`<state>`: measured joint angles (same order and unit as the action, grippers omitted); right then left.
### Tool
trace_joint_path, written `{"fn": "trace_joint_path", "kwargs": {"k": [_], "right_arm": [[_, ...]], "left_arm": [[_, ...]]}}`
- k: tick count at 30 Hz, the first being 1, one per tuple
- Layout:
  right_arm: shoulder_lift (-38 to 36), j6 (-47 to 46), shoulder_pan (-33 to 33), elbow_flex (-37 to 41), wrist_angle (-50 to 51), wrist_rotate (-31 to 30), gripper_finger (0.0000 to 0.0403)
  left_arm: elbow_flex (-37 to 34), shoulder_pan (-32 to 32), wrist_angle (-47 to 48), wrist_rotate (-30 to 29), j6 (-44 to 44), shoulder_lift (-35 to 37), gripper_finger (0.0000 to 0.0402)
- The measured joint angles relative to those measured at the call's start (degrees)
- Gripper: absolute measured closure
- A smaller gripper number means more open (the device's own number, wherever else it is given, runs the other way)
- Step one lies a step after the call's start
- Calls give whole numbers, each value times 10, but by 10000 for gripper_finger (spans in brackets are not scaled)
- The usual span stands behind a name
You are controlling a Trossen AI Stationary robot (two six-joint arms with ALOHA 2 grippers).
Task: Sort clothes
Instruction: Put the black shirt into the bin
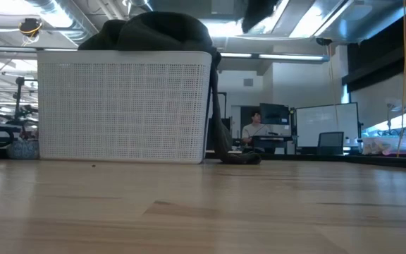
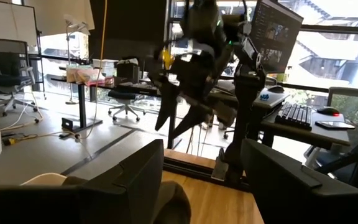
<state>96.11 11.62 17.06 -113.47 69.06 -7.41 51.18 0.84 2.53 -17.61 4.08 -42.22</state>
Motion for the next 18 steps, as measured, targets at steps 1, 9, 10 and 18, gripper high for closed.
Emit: {"fn": "trace_joint_path", "kwargs": {"k": [1, 9, 10, 18], "right_arm": [[-9, -3, 0, 24, -7, 1, 231], [-130, -26, -2, 357, -248, 18, 231], [-143, -37, -5, 405, -303, 26, 231], [-147, -106, -60, 709, -800, -16, 231]], "left_arm": [[0, 0, 0, 0, 0, 0, 190], [0, 0, 2, 0, 4, 0, 190], [0, 0, 2, 0, 4, 0, 190], [0, 0, 0, 0, 5, -2, 190]]}}
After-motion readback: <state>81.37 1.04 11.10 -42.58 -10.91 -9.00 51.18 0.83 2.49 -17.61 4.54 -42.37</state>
